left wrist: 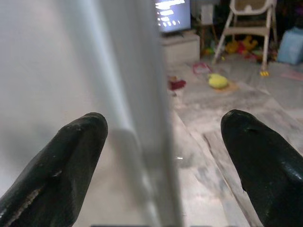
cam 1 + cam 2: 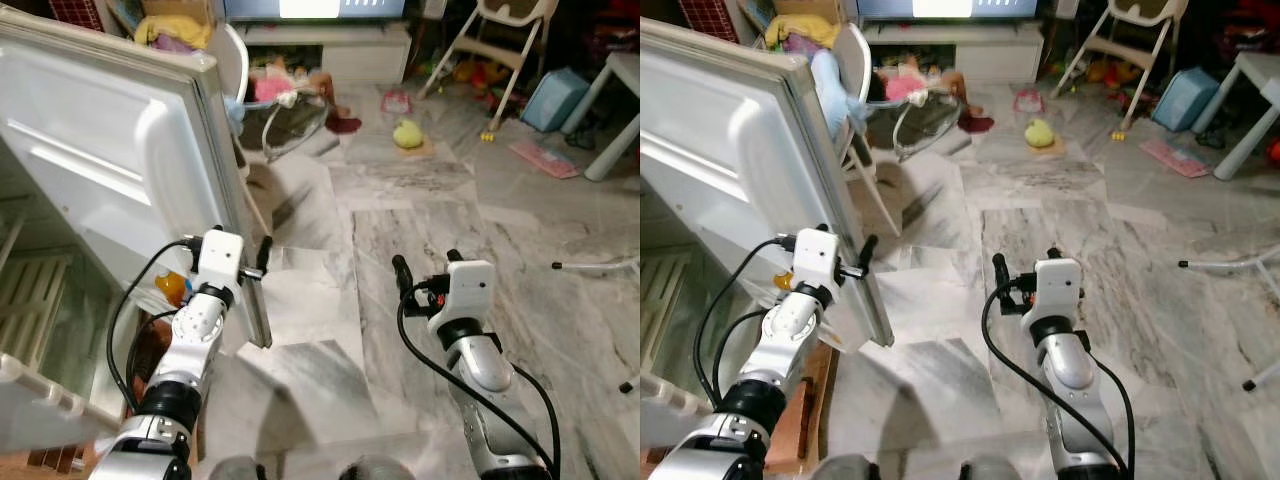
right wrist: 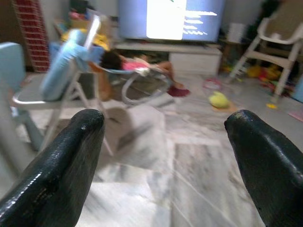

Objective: Restocking fridge

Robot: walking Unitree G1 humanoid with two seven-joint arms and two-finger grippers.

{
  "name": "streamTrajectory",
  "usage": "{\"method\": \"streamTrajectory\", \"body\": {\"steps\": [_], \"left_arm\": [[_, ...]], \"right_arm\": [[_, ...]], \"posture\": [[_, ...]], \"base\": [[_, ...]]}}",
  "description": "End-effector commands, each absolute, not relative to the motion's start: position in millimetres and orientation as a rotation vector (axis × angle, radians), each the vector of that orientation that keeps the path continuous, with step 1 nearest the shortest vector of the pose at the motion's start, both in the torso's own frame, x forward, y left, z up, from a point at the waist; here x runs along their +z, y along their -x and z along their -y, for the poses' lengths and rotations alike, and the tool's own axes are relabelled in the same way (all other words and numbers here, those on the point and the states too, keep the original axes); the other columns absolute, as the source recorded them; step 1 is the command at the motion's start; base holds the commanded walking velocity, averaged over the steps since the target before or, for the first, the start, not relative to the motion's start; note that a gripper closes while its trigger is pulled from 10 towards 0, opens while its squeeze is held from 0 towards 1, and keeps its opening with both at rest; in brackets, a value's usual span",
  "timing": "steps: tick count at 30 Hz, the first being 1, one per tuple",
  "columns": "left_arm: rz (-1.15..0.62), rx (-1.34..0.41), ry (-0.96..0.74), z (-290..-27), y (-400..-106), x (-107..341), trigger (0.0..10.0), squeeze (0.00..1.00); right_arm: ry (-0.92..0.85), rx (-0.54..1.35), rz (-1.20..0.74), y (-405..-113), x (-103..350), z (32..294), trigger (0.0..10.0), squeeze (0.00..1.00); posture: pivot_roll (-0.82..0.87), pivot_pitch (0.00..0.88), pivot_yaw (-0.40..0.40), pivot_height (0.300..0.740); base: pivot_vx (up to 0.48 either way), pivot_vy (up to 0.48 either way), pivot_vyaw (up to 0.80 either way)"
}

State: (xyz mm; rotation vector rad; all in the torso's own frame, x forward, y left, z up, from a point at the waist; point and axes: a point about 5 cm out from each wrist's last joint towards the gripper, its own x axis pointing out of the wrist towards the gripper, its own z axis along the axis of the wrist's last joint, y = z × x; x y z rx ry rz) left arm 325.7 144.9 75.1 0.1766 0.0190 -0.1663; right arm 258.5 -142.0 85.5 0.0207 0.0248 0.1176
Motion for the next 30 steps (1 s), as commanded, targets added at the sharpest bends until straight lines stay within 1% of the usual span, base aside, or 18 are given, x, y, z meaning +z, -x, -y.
{"method": "streamTrajectory", "body": {"steps": [1, 5, 7, 9, 13, 17, 19, 20, 22, 24, 30], "left_arm": [[-0.022, -0.192, -0.189, -138.3, -331.0, 78.5, 10.0, 0.0], [0.01, -0.28, -0.217, -111.9, -337.8, 88.1, 10.0, 0.0], [0.025, -0.325, -0.232, -101.9, -337.9, 91.1, 10.0, 0.0], [0.034, -0.339, -0.251, -99.9, -337.4, 92.2, 10.0, 0.0], [0.04, -0.319, -0.264, -108.8, -333.1, 93.1, 10.0, 0.0], [0.007, -0.255, -0.279, -132.4, -320.4, 82.8, 10.0, 0.0], [-0.003, -0.239, -0.275, -136.8, -317.2, 80.0, 10.0, 0.0], [-0.035, -0.192, -0.25, -146.2, -307.8, 71.1, 10.0, 0.0], [-0.046, -0.175, -0.246, -149.3, -304.0, 68.0, 10.0, 0.0], [-0.074, -0.151, -0.237, -154.3, -294.4, 59.6, 10.0, 0.0], [-0.101, -0.122, -0.247, -160.2, -287.4, 51.7, 10.0, 0.0]], "right_arm": [[-0.026, 0.145, -0.007, -262.4, 89.5, 134.2, 10.0, 0.0], [-0.024, 0.141, 0.002, -266.1, 91.6, 135.6, 10.0, 0.0], [-0.027, 0.138, 0.01, -266.1, 93.4, 136.6, 10.0, 0.0], [-0.029, 0.136, 0.016, -265.6, 94.3, 137.6, 10.0, 0.0], [-0.035, 0.125, 0.02, -264.7, 94.5, 140.2, 10.0, 0.0], [-0.039, 0.13, 0.028, -266.5, 96.7, 138.6, 10.0, 0.0], [-0.041, 0.131, 0.031, -266.8, 97.5, 138.1, 10.0, 0.0], [-0.044, 0.132, 0.033, -267.0, 98.1, 137.7, 10.0, 0.0], [-0.044, 0.132, 0.033, -266.9, 98.2, 137.7, 10.0, 0.0], [-0.051, 0.129, 0.029, -266.6, 97.2, 138.0, 10.0, 0.0], [-0.056, 0.123, 0.023, -267.2, 94.8, 139.2, 10.0, 0.0]], "posture": [[-0.02, 0.023, -0.026, 0.74], [-0.03, 0.02, -0.015, 0.74], [-0.03, 0.02, -0.008, 0.74], [-0.03, 0.025, -0.005, 0.74], [0.0, 0.041, 0.002, 0.74], [0.0, 0.052, -0.001, 0.74], [-0.01, 0.053, -0.003, 0.74], [-0.01, 0.051, -0.011, 0.74], [-0.01, 0.051, -0.014, 0.74], [-0.02, 0.042, -0.026, 0.74], [-0.02, 0.026, -0.029, 0.74]], "base": [[0.442, 0.0, 0.0], [0.442, 0.0, 0.0], [0.444, 0.0, -0.73], [0.442, 0.0, -0.8], [0.445, 0.0, -0.72], [0.445, 0.0, -0.61], [0.446, 0.0, -0.61], [0.442, 0.0, 0.0], [0.442, 0.0, 0.0], [0.446, 0.0, 0.0], [0.446, 0.0, 0.0]]}}
